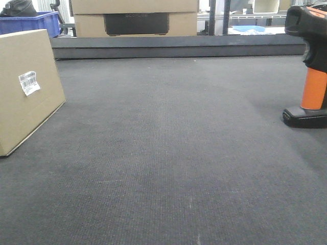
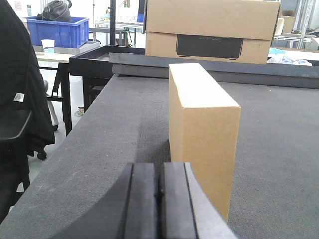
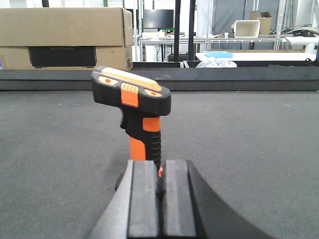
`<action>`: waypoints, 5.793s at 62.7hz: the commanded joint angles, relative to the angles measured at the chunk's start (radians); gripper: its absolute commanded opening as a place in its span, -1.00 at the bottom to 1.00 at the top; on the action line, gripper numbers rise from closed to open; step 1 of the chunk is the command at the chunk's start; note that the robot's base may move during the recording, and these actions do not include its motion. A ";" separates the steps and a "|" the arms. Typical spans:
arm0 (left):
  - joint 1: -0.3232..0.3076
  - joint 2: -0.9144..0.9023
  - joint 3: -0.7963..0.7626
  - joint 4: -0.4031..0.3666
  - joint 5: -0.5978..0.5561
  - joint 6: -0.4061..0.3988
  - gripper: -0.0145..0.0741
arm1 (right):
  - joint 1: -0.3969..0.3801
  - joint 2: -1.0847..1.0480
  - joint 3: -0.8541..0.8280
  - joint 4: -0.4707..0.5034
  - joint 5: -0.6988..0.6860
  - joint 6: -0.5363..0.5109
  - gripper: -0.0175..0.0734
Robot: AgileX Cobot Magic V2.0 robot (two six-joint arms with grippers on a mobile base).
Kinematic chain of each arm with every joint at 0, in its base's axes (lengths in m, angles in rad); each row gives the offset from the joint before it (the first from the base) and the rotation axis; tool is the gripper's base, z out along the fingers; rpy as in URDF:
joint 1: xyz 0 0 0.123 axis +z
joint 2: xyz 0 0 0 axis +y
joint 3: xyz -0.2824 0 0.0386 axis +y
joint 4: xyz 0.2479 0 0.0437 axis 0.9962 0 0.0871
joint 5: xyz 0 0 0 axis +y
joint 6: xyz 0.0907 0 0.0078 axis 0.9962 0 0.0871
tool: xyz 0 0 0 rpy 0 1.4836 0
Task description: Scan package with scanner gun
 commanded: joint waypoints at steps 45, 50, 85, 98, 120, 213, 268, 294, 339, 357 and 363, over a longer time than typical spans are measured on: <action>-0.006 -0.004 -0.003 0.003 -0.016 -0.002 -0.89 | 0.001 -0.002 0.000 0.002 -0.019 0.000 -0.98; -0.005 -0.004 -0.003 0.017 -0.016 -0.002 -0.89 | 0.001 -0.002 0.000 0.002 -0.019 0.000 -0.98; -0.005 -0.004 -0.003 0.045 -0.108 -0.002 -0.89 | 0.001 -0.002 0.000 0.002 -0.019 0.000 -0.98; -0.005 0.002 -0.198 0.045 0.147 -0.002 -0.89 | 0.001 -0.002 0.000 0.002 -0.019 0.000 -0.98; -0.005 0.330 -0.640 0.013 0.550 -0.002 -0.89 | 0.001 -0.002 0.000 0.002 -0.019 0.000 -0.98; -0.105 1.501 -1.519 0.078 0.953 -0.159 -0.21 | 0.001 -0.002 0.000 0.002 -0.019 0.000 -0.98; -0.107 1.606 -1.390 -0.002 0.958 -0.168 -0.02 | 0.001 -0.002 0.000 0.002 -0.019 0.000 -0.98; -0.107 1.593 -1.452 -0.097 0.980 -0.168 -0.92 | 0.001 -0.002 0.000 0.002 -0.019 0.000 -0.98; -0.285 1.531 -1.250 -0.424 0.676 -0.245 -0.92 | 0.001 -0.002 0.000 0.002 -0.023 0.000 -0.98; -0.285 1.531 -1.240 -0.424 0.716 -0.245 -0.92 | 0.001 -0.002 -0.116 0.002 0.000 0.000 -0.98; -0.285 1.531 -1.240 -0.426 0.724 -0.214 -0.92 | 0.001 0.072 -0.199 0.002 0.094 0.000 -0.98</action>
